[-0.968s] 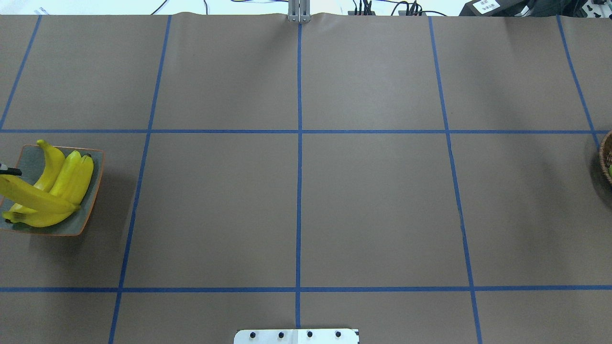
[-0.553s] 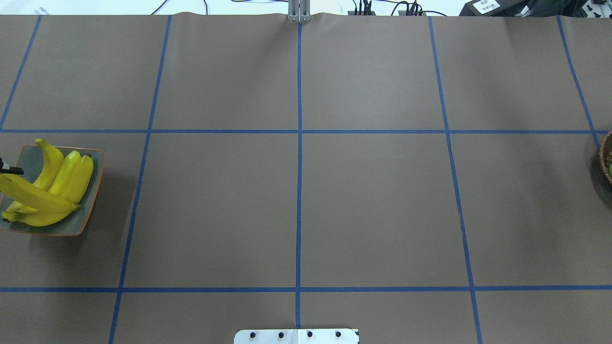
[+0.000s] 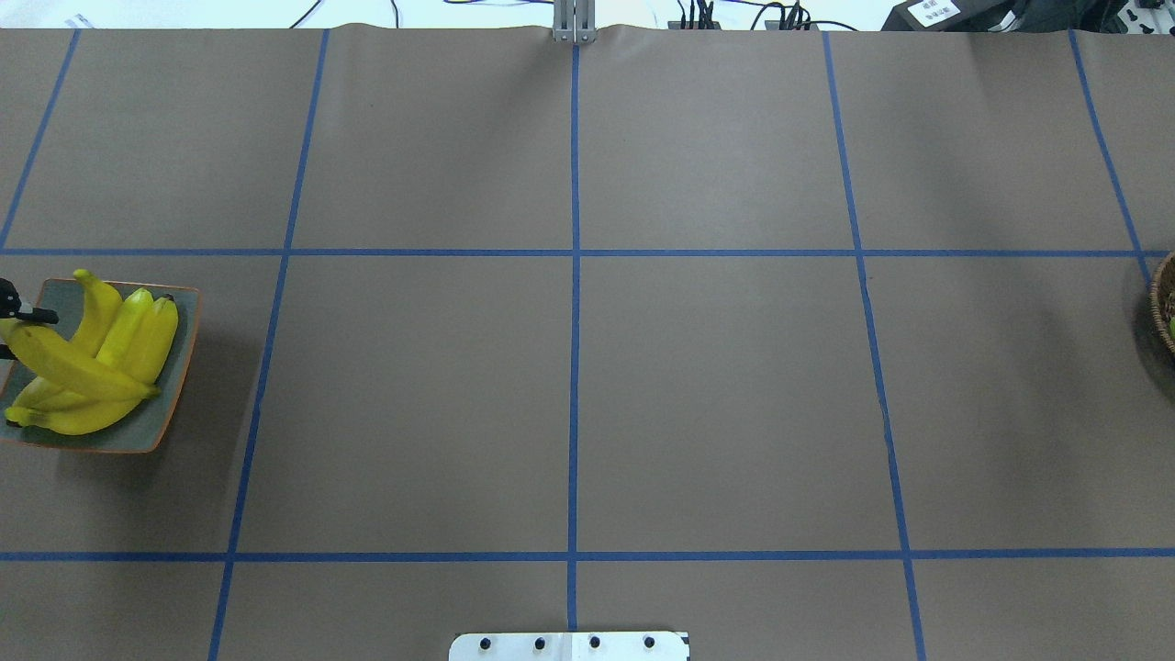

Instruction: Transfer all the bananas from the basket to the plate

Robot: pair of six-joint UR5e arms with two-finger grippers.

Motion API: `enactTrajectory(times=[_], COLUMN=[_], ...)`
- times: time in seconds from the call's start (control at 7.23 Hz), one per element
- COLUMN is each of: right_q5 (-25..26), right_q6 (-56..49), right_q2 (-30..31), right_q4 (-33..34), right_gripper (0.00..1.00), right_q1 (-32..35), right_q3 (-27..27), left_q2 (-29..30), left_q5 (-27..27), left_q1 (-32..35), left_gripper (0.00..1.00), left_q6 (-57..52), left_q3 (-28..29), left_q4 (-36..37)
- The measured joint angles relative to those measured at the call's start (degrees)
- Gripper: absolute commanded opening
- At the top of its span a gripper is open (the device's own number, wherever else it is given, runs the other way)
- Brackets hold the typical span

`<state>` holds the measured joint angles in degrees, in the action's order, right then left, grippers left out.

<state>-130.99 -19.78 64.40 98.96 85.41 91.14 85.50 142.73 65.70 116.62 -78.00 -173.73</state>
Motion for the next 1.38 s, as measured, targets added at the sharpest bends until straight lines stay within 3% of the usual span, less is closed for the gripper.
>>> enactTrajectory(times=[0.55, 0.97, 1.11, 1.38], right_q5=[0.0, 0.3, 0.4, 0.4], right_q6=[0.0, -0.1, -0.5, -2.9], right_q2=[0.0, 0.3, 0.7, 2.0], right_q4=[0.0, 0.0, 0.0, 0.0], right_gripper=[1.0, 1.0, 1.0, 1.0], right_q1=[-0.1, 0.1, 0.4, 2.1], right_q3=[-0.1, -0.5, -0.6, -1.3], left_q2=[0.5, 1.3, 2.0, 2.4], left_q5=[0.0, 4.6, 6.6, 7.9], left_q1=[0.3, 5.9, 8.7, 12.5], left_gripper=[1.0, 1.0, 1.0, 1.0], left_q6=[-0.6, -1.1, -3.6, -20.2], left_q3=[-0.2, -5.9, -7.5, -8.8], left_q4=[-0.2, 0.4, 0.6, 2.5])
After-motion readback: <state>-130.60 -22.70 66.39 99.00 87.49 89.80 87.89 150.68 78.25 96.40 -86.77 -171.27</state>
